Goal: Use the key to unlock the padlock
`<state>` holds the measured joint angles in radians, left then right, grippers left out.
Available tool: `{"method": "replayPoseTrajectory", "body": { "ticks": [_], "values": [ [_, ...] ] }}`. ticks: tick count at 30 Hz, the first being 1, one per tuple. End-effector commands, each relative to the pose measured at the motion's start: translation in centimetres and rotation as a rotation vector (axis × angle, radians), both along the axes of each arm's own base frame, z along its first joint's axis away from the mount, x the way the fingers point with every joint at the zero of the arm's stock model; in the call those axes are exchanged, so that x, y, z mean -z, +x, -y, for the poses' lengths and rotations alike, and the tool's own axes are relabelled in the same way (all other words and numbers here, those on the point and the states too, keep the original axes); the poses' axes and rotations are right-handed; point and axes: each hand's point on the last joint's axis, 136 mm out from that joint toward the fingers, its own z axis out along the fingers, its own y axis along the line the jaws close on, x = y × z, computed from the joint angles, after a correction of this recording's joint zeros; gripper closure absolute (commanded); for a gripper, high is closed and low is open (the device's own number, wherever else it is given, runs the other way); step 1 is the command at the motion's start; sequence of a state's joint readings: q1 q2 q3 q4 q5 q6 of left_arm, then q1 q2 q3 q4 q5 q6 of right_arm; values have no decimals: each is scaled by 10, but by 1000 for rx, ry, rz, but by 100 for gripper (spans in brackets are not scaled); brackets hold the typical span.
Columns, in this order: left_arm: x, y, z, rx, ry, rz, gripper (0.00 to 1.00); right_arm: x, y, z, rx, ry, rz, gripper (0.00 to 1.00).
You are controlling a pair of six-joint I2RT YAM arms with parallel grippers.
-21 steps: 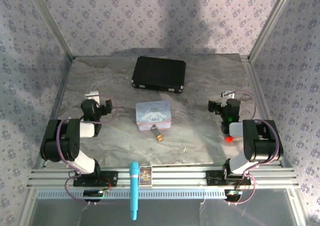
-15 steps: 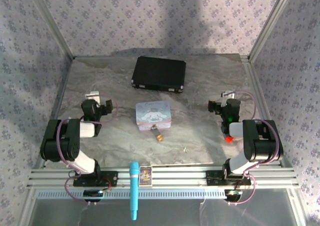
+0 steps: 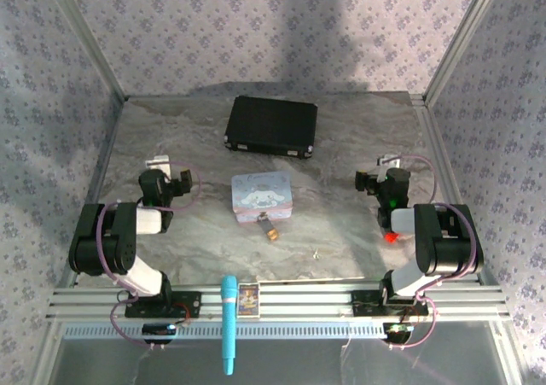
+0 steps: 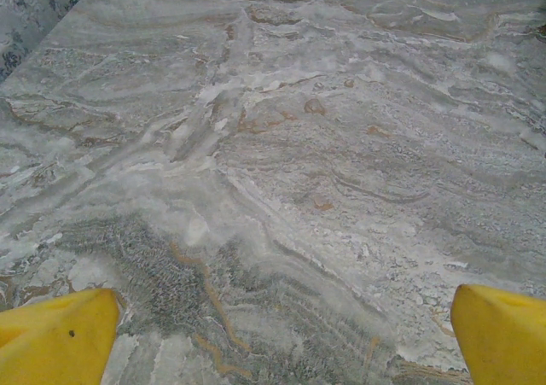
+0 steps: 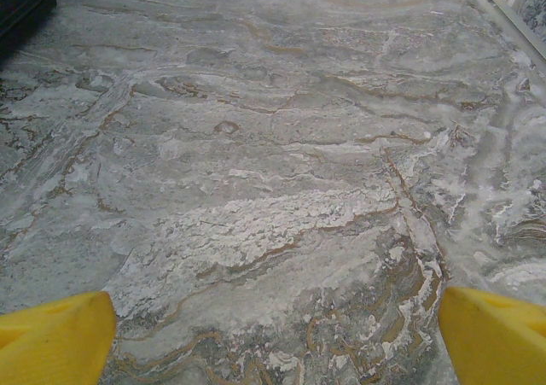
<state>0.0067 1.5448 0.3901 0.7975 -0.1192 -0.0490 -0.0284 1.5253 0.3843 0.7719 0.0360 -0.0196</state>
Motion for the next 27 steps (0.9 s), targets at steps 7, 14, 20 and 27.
{"method": "replayPoseTrajectory", "body": {
  "ticks": [7, 14, 20, 27],
  "values": [
    [-16, 8, 1, 13, 2, 51, 0, -12, 7, 1, -9, -5, 31, 1],
    [-16, 8, 1, 14, 2, 53, 0, -11, 7, 0, -10, -6, 30, 1],
    [-17, 9, 2, 17, 2, 55, 0, -12, 6, 0, -11, -4, 33, 1],
    [-51, -2, 2, 15, 3, 95, 0, -43, 1, -11, -59, -15, 21, 1]
  ]
}}
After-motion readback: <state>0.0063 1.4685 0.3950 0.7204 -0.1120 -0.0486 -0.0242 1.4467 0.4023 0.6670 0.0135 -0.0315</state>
